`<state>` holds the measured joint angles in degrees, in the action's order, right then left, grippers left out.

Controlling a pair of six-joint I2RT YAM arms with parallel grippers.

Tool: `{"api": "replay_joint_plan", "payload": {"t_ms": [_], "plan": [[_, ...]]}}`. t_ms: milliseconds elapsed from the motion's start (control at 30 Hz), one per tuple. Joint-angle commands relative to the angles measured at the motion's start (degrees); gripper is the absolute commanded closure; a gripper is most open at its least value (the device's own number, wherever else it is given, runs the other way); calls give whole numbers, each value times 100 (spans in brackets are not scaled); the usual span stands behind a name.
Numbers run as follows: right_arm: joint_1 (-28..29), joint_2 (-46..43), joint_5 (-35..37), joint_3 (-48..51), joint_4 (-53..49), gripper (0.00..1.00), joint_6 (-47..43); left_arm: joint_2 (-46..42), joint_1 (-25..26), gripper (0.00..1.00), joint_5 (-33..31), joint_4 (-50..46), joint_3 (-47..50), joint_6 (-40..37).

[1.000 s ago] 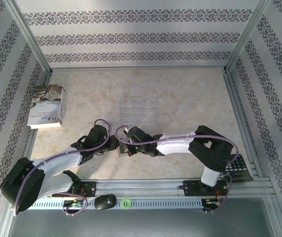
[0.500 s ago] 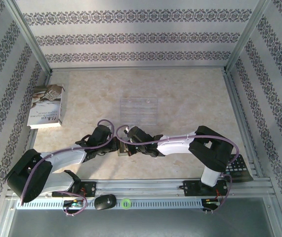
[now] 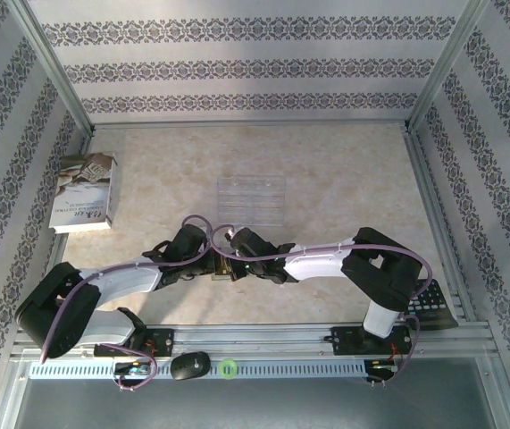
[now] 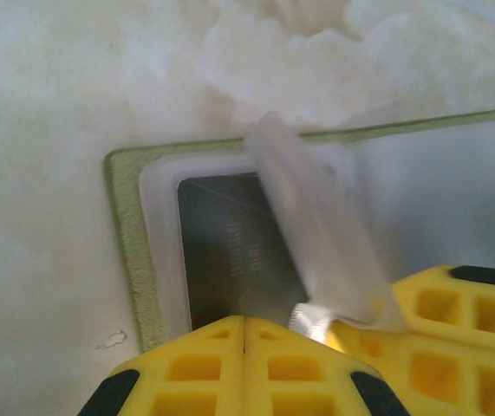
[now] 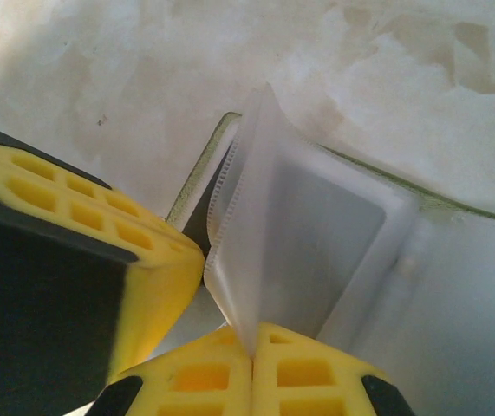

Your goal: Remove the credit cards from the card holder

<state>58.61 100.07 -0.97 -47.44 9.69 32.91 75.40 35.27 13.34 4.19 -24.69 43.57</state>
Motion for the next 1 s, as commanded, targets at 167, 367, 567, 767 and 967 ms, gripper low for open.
{"api": "replay_joint_plan", "payload": {"t_ms": [167,367,567,767,967], "plan": [[-49,-341,559,119,-305,92,305,219,60,100,-19,-201,-20,11],[-51,-789,1443,326,-990,74,726,193,64,100,25,-160,52,36],[-65,-1040,1801,560,-1226,66,980,203,59,100,87,-153,2,-33],[-170,-1225,1777,579,-1348,63,926,65,80,100,158,-275,-131,-136],[-175,-1086,1675,567,-1303,62,1005,-116,177,100,129,-570,-409,-284]]}}
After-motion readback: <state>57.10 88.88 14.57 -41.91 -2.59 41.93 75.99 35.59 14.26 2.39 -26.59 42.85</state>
